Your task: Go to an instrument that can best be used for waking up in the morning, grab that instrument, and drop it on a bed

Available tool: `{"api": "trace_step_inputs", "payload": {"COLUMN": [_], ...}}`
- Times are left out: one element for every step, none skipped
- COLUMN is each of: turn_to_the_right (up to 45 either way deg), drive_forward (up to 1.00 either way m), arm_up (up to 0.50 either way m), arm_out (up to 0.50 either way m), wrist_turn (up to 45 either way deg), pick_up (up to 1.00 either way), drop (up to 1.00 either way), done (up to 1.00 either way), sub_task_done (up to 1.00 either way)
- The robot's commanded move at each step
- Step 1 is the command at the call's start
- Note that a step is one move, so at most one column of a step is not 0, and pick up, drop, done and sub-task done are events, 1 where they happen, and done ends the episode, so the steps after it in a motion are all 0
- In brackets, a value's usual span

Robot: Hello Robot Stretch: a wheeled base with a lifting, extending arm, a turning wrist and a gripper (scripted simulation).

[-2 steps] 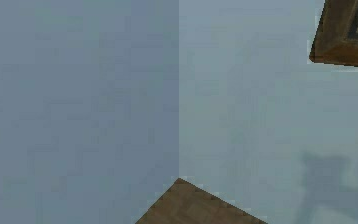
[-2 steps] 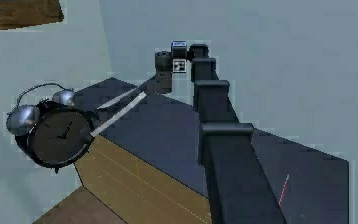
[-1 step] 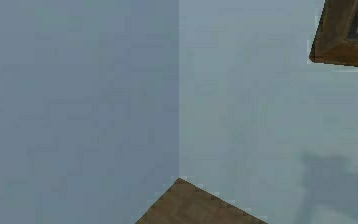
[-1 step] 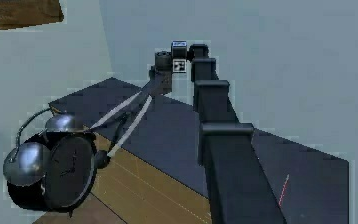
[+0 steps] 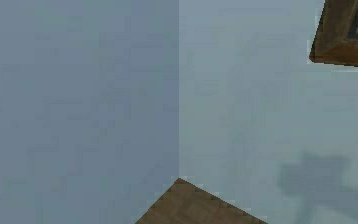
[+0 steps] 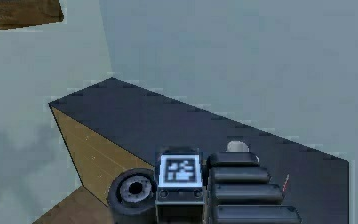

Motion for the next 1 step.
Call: {"api": "trace_step_inputs", "payload": {"turn_to_the_right": [-45.0], "drive_forward": [0.00], "arm_up": [0.00], "arm_out": [0.00], "wrist_turn": [0.0], "pick_up": [0.00], "drop": [0.00], "done": [0.00], "sub_task_done": [0.00]}}
